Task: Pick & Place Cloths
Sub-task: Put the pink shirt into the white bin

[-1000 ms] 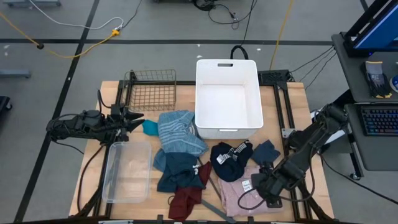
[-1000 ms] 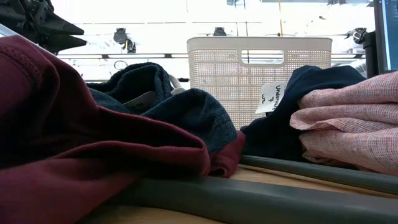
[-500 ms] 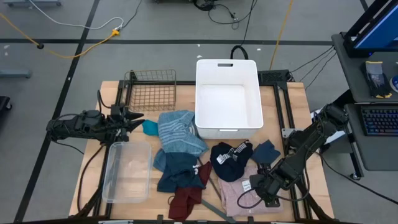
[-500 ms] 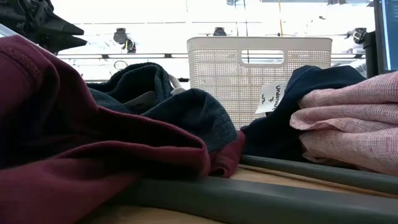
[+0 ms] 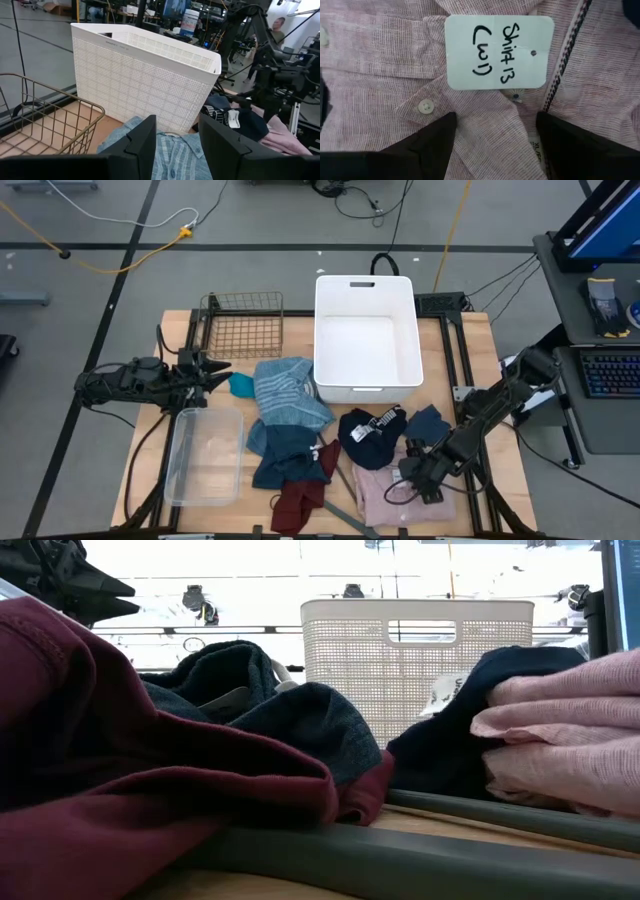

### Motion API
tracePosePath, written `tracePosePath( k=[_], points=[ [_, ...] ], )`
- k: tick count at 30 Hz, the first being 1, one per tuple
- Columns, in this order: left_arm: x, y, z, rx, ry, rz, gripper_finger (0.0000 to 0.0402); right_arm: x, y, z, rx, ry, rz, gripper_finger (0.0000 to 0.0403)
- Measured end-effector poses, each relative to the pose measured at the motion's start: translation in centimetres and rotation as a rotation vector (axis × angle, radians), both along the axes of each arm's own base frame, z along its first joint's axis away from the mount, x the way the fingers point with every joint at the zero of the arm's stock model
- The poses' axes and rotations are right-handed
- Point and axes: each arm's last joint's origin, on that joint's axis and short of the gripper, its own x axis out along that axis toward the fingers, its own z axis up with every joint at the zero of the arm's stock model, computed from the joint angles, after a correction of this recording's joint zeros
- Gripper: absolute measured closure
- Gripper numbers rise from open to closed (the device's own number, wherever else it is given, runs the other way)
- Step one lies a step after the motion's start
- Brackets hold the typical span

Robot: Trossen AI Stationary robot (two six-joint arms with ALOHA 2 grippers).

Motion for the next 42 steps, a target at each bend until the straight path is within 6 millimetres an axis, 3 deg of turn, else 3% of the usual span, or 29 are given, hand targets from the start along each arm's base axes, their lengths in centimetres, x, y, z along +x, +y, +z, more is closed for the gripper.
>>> tracePosePath(
  k=[4,11,27,34,42],
  points=[
    [0.0,0.0,0.0,0.0,0.0,0.0,0.0254,-0.6,-0.7,-1.8,-0.048,0.042,0.008,0.0129],
    [0.0,0.0,0.0,0.0,0.001,0.001,0.0254,-0.5,-0.8,-2.3,-0.083,0.038,0.092,0.0165],
    [0.0,0.0,-0.1,0.007,0.009,0.001,0.0254,0.1,-1.8,-2.5,-0.049,0.101,0.104,0.0387],
    [0.0,0.0,-0.1,0.008,0.009,0.001,0.0254,0.0,-1.5,-2.0,0.046,0.174,0.031,0.0388],
    [0.0,0.0,-0.1,0.008,0.008,0.001,0.0254,0.1,-0.8,2.1,0.302,0.103,0.045,0.0388]
  ],
)
